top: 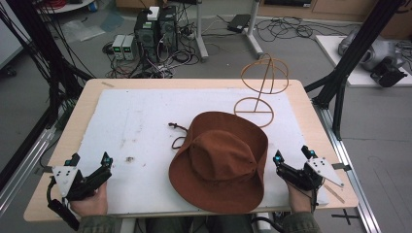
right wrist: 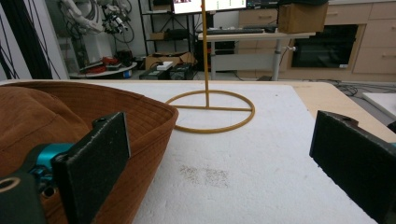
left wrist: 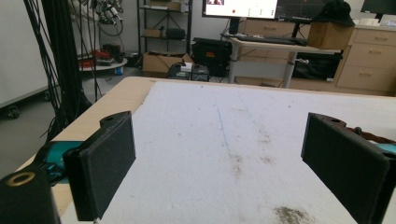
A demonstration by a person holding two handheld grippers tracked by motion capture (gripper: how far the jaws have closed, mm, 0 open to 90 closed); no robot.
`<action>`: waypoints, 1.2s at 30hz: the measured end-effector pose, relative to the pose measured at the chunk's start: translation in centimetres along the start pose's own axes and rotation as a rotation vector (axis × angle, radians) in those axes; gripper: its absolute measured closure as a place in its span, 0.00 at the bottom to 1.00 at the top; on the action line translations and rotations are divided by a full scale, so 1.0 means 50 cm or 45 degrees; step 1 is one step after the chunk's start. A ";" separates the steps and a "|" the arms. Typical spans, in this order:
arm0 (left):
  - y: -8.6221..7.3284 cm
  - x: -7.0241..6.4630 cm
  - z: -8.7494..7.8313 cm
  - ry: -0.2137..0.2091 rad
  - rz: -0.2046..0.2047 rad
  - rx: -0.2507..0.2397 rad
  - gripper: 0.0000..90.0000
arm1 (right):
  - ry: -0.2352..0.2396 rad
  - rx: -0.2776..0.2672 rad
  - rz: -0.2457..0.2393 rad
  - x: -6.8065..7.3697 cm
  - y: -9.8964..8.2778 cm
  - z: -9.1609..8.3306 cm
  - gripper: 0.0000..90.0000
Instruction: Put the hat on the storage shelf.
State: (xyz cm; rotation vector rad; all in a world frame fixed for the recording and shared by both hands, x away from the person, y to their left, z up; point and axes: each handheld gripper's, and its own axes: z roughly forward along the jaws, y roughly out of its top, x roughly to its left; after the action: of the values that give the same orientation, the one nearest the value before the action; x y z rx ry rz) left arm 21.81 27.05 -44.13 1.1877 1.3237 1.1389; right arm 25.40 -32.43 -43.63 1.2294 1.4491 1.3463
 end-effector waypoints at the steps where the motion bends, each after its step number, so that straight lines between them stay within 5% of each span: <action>1: 0.000 0.000 0.000 0.000 -0.001 -0.001 0.11 | 0.000 -0.002 -0.004 -0.001 0.000 0.000 0.05; 26: 0.000 0.000 0.004 -0.004 -0.015 -0.006 0.11 | 0.022 -0.017 0.014 -0.004 0.006 -0.007 0.05; 29: 0.000 0.002 0.004 -0.003 -0.016 -0.002 0.11 | 0.046 -0.017 0.008 -0.004 0.010 -0.007 0.04; 36: -0.001 0.004 0.003 -0.005 -0.024 -0.003 0.11 | 0.236 -0.041 -0.029 -0.002 0.047 -0.004 0.04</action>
State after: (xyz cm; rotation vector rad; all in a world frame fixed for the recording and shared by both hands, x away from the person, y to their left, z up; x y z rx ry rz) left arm 21.94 27.22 -44.18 1.1730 1.3274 1.1236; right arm 25.56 -32.67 -41.29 1.0878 1.5575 1.4948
